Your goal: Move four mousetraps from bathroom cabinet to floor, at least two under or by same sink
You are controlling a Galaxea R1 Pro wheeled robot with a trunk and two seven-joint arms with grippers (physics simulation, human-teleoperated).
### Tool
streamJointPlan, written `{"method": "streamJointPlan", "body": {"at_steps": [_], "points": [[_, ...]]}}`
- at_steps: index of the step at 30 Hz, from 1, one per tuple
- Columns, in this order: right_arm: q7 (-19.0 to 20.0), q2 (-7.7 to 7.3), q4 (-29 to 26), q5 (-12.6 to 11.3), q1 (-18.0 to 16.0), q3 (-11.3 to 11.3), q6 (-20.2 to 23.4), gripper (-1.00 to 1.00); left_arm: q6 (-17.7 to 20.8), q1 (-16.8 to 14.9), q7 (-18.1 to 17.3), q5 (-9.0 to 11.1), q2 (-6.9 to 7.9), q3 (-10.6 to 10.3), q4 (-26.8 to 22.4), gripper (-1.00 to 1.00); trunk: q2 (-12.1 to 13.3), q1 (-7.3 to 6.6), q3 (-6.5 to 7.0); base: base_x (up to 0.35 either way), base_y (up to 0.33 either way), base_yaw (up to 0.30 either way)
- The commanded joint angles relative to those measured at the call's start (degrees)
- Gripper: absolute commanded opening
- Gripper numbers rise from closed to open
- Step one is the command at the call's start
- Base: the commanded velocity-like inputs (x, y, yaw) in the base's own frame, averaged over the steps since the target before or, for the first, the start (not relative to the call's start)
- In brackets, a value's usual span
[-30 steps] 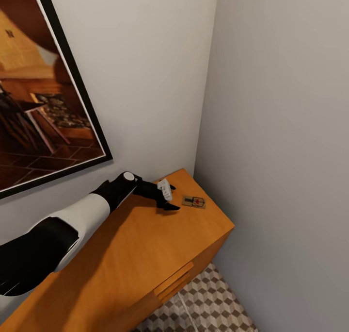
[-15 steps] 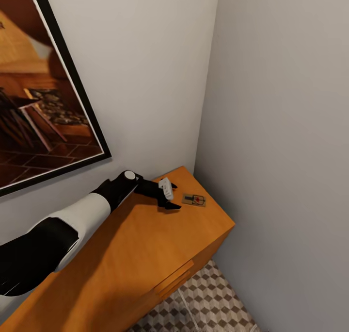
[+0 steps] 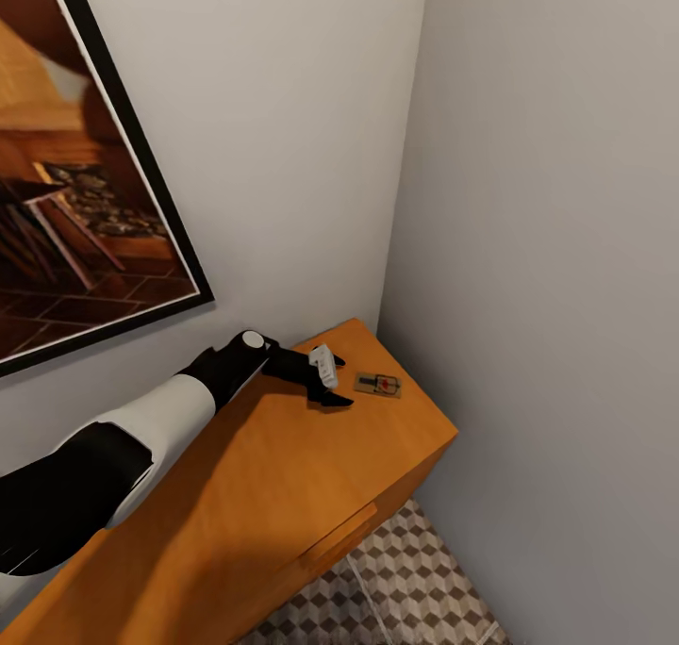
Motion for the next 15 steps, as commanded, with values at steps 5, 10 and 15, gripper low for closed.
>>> {"method": "streamJointPlan", "body": {"at_steps": [5, 10, 15], "points": [[0.2, -0.02, 0.0, 0.4, 0.0, -0.5, -0.2, 1.00, -0.5, -0.1, 0.0, -0.3, -0.01, 0.0, 0.0, 1.00, -0.1, 0.03, -0.46, 0.000, 0.000, 0.000], [0.2, -0.01, 0.0, 0.4, 0.0, -0.5, -0.2, 1.00, -0.5, -0.1, 0.0, -0.3, -0.23, 0.0, -0.1, 1.00, -0.1, 0.03, -0.83, 0.000, 0.000, 0.000], [0.2, 0.05, 0.0, 0.4, 0.0, -0.5, -0.2, 1.00, -0.5, -0.1, 0.0, -0.3, -0.58, -0.1, -0.2, 1.00, -0.1, 0.03, -1.20, 0.000, 0.000, 0.000]]}}
